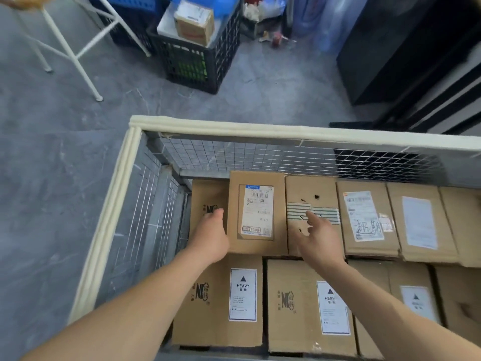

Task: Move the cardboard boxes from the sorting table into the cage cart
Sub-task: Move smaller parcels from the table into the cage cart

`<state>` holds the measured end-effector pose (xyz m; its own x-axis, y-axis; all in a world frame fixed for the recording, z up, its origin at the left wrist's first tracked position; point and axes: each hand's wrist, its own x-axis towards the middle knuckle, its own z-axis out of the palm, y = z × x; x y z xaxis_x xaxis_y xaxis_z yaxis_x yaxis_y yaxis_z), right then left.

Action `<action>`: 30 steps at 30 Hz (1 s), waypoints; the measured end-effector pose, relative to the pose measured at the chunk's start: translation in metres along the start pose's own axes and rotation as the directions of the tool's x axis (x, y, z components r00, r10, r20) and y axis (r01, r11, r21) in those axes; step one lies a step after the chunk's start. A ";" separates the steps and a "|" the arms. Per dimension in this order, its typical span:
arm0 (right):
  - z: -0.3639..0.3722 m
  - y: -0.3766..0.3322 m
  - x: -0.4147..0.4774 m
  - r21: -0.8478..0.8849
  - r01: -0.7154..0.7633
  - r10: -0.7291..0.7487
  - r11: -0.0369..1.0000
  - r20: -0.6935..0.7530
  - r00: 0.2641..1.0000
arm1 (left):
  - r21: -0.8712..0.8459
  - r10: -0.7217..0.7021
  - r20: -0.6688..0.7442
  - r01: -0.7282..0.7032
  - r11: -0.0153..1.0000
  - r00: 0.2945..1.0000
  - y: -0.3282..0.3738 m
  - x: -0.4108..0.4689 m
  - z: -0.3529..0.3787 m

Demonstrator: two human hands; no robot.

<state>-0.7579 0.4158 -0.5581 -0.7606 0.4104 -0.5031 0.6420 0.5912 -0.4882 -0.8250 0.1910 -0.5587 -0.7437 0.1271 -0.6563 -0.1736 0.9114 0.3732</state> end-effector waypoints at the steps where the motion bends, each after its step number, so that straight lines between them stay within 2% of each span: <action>1: -0.011 -0.003 -0.007 0.003 -0.001 0.001 1.000 -0.006 1.000 | 0.029 0.022 -0.007 -0.022 0.999 1.000 0.006 -0.011 -0.009; 5: -0.064 -0.019 -0.040 -0.015 0.031 -0.032 0.999 -0.052 0.998 | 0.162 0.177 -0.038 -0.169 0.972 0.983 0.042 -0.063 -0.048; 10: -0.140 -0.041 -0.095 -0.075 0.094 -0.103 0.993 -0.129 0.986 | 0.364 0.381 -0.023 -0.347 0.864 0.924 0.106 -0.129 -0.091; 14: -0.205 -0.051 -0.144 -0.088 0.134 -0.152 0.987 -0.244 0.958 | 0.430 0.541 -0.029 -0.478 0.766 0.840 0.162 -0.177 -0.122; 18: -0.267 -0.048 -0.201 -0.123 0.101 -0.144 0.987 -0.411 0.900 | 0.474 0.710 -0.006 -0.623 0.623 0.705 0.216 -0.226 -0.140; 22: -0.321 -0.032 -0.273 -0.137 0.007 -0.084 0.991 -0.566 0.820 | 0.498 0.854 0.041 -0.752 0.433 0.519 0.272 -0.287 -0.143; 26: -0.357 0.003 -0.353 -0.101 -0.123 0.022 0.987 -0.681 0.732 | 0.475 0.934 0.127 -0.847 0.239 0.335 0.319 -0.343 -0.121; 30: -0.376 0.050 -0.438 -0.013 -0.263 0.161 0.965 -0.763 0.626 | 0.426 0.956 0.226 -0.902 0.078 0.189 0.361 -0.403 -0.080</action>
<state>-0.4289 0.5267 -0.0945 -0.4472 0.8816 0.1506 0.8179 0.4713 -0.3300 -0.6399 0.4372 -0.1069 -0.1610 0.9833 0.0844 0.9317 0.1233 0.3418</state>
